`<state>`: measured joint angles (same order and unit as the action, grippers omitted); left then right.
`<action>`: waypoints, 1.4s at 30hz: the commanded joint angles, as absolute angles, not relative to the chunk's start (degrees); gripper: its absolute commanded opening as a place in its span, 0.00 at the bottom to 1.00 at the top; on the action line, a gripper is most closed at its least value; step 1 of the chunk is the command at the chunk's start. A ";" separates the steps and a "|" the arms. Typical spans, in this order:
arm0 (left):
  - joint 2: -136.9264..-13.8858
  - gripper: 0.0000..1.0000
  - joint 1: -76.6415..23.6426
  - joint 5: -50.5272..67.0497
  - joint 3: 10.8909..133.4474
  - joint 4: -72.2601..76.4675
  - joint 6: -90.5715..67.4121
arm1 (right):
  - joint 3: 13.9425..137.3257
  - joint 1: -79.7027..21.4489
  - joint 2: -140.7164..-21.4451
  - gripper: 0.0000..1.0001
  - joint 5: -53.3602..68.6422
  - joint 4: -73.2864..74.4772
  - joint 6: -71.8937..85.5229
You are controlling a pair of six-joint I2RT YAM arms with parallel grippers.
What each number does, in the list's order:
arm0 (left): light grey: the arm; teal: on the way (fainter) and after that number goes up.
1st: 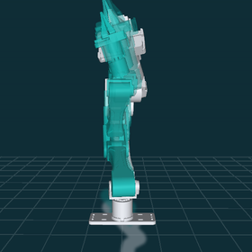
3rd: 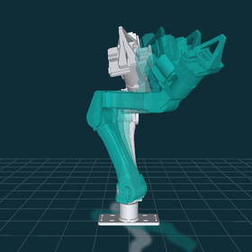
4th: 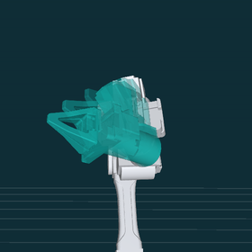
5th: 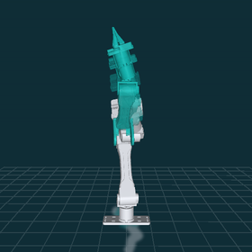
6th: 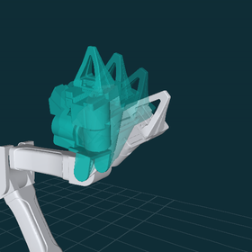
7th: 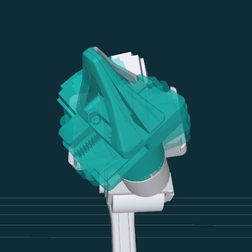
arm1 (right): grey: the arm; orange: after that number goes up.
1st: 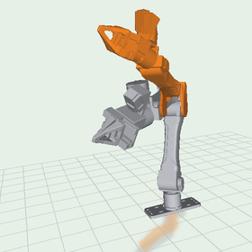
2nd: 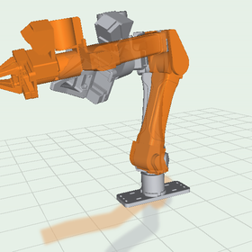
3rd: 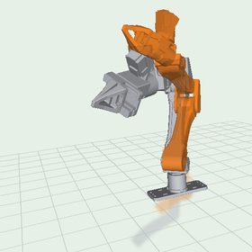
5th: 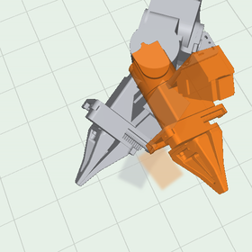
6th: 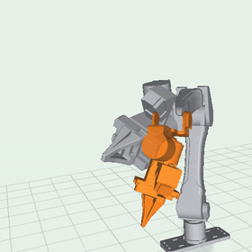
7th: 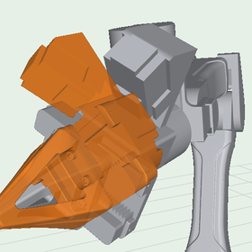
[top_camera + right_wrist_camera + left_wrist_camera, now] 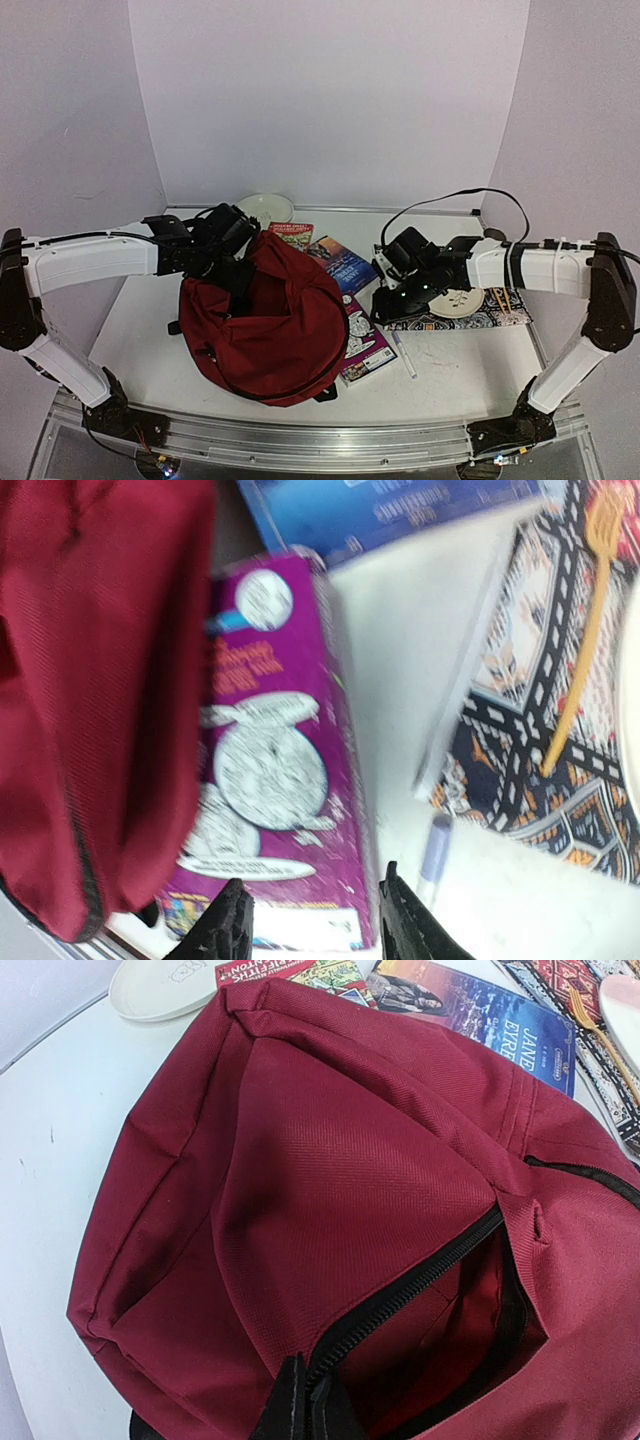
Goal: Pack the student bag
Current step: Pick up the pen from the center of the board.
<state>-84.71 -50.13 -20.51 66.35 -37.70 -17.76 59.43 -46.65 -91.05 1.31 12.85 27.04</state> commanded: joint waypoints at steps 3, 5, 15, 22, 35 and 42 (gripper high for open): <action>-84.71 0.00 -49.75 -21.93 69.92 -38.22 -17.23 | 57.68 -46.82 -91.02 0.42 -3.07 22.57 31.57; -84.99 0.00 -49.72 -21.84 70.03 -38.34 -17.15 | 57.60 -46.84 -92.34 0.41 -3.92 24.22 32.33; -85.44 0.00 -49.57 -21.65 70.85 -39.08 -16.52 | 57.49 -46.83 -98.69 0.35 -4.04 25.57 32.79; -85.55 0.00 -49.49 -21.19 71.29 -39.56 -16.38 | 57.48 -46.80 -102.50 0.31 -3.60 24.29 32.43; -85.46 0.00 -49.39 -18.25 72.71 -40.15 -16.88 | 56.65 -46.80 -103.32 0.00 -3.85 22.96 32.76; -85.41 0.00 -49.39 -12.35 75.93 -40.73 -17.38 | 61.28 -46.78 -96.01 0.00 -4.72 27.40 34.15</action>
